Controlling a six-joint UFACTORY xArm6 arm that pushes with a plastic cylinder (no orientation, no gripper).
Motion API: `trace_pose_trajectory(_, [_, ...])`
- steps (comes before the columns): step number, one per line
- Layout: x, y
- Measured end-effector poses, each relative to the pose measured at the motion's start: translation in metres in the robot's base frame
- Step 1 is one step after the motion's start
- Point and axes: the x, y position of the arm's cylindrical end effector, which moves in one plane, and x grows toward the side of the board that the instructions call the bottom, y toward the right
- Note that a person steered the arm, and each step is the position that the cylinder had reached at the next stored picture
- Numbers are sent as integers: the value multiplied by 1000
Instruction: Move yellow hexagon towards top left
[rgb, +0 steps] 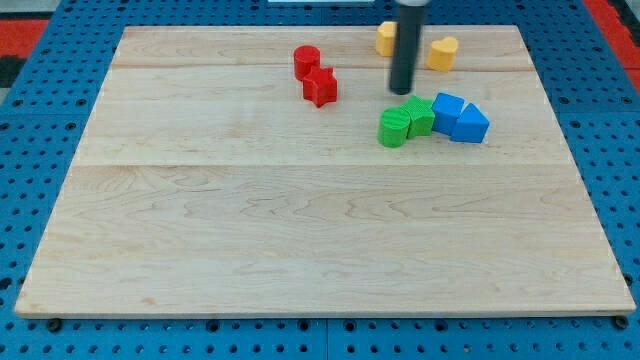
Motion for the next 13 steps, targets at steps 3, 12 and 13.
trace_pose_trajectory(3, [-50,157])
trace_pose_trajectory(12, [-120,-103])
trace_pose_trajectory(13, [-121,-109])
